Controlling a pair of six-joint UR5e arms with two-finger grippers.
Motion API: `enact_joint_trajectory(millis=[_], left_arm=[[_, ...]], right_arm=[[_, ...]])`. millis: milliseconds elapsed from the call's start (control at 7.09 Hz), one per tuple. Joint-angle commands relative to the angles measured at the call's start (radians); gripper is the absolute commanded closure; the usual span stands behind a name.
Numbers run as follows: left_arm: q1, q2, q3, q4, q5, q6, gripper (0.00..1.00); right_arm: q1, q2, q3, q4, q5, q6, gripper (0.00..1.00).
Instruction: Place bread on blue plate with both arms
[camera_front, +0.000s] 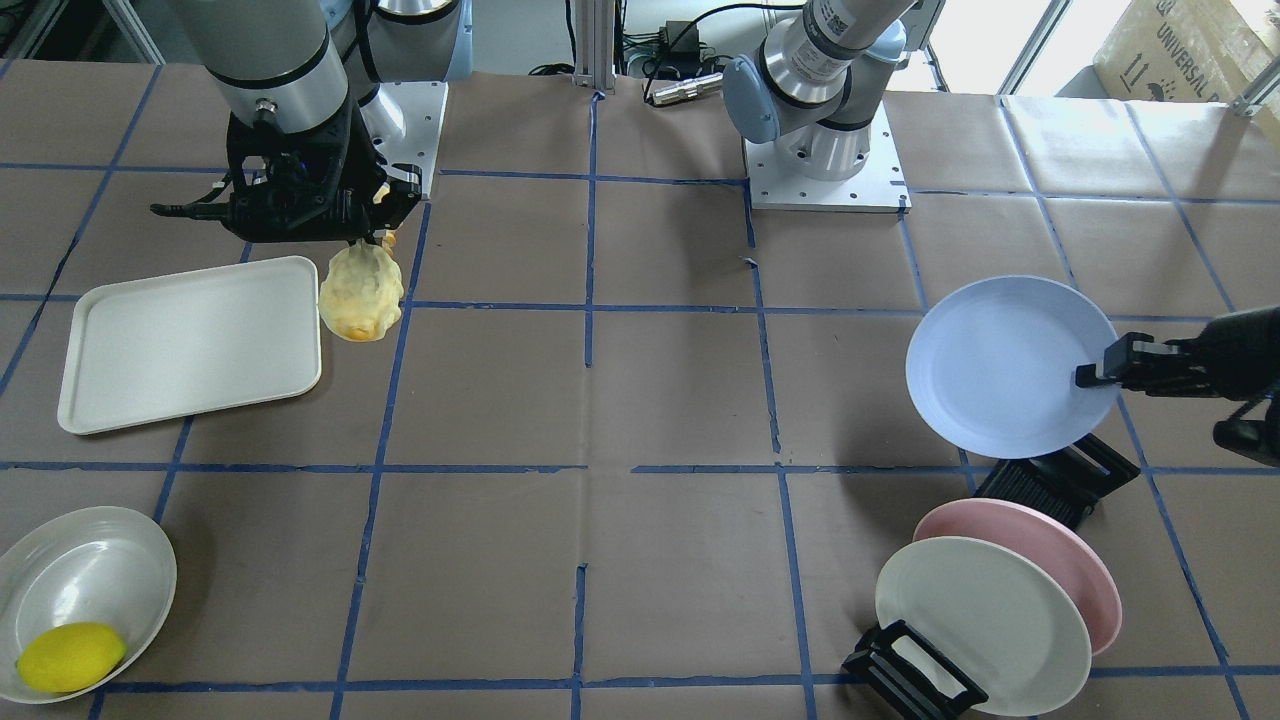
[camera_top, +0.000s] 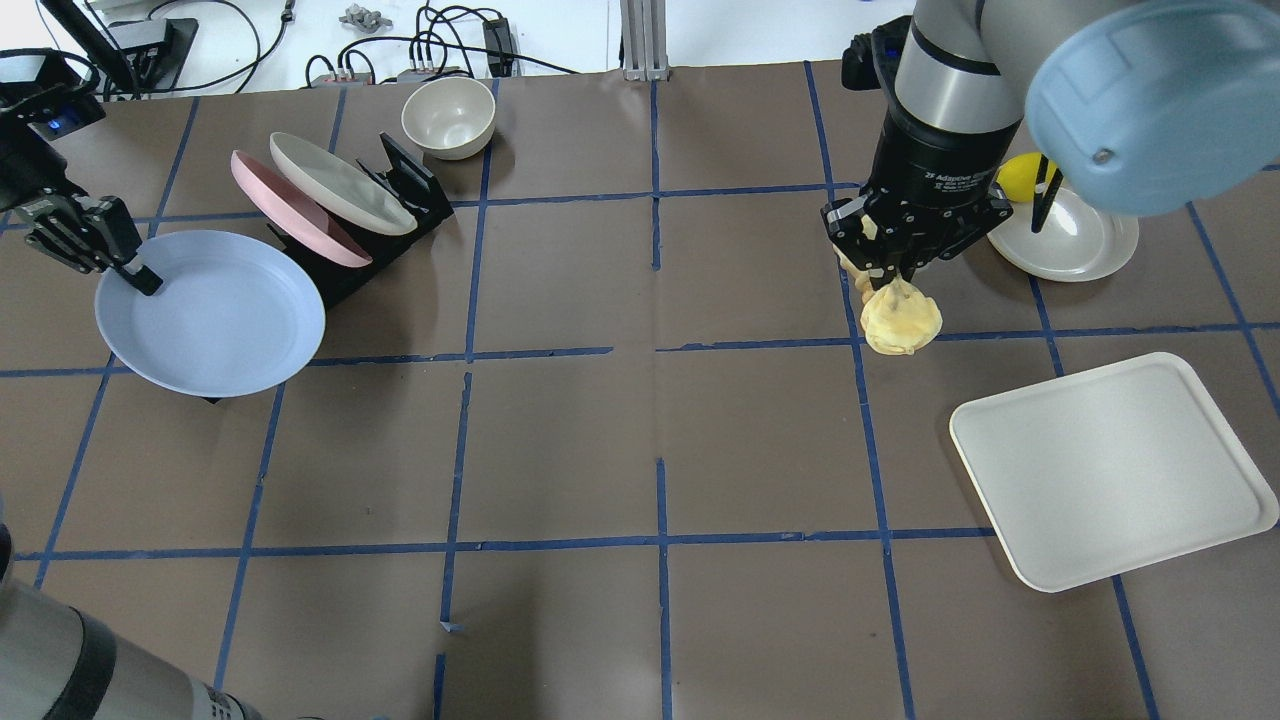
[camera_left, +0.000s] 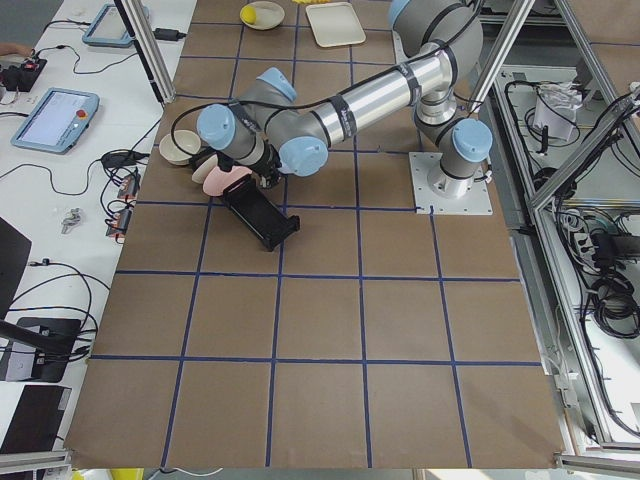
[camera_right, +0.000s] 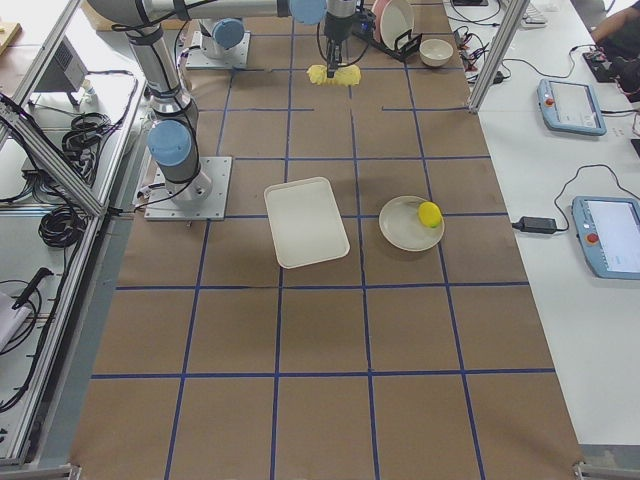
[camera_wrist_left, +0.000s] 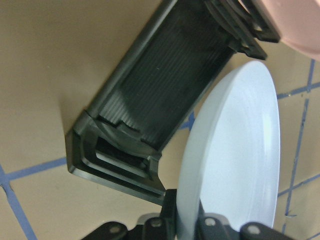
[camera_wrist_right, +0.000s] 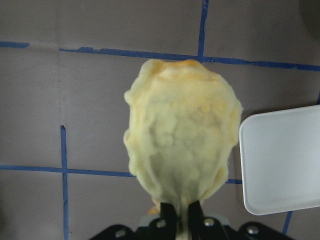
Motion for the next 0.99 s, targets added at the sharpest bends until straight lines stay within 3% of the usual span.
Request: enact_joint_trajectory(millis=[0, 423, 846], left_arm=[[-0.154, 0.126, -0.159, 0.069, -0.072, -0.27, 0.87], [-0.394, 0.087, -0.24, 0.354, -0.195, -0.46, 0.87], [-0.537, -0.019, -0.279, 0.633, -0.281, -0.649, 0.87]], right_arm=[[0.0, 0.001, 0.002, 0.004, -0.01, 0.001, 0.89], [-0.002, 0.007, 0.007, 0.001, -0.01, -0.007, 0.89], [-0.002, 0.009, 0.008, 0.002, -0.008, -0.013, 0.88]])
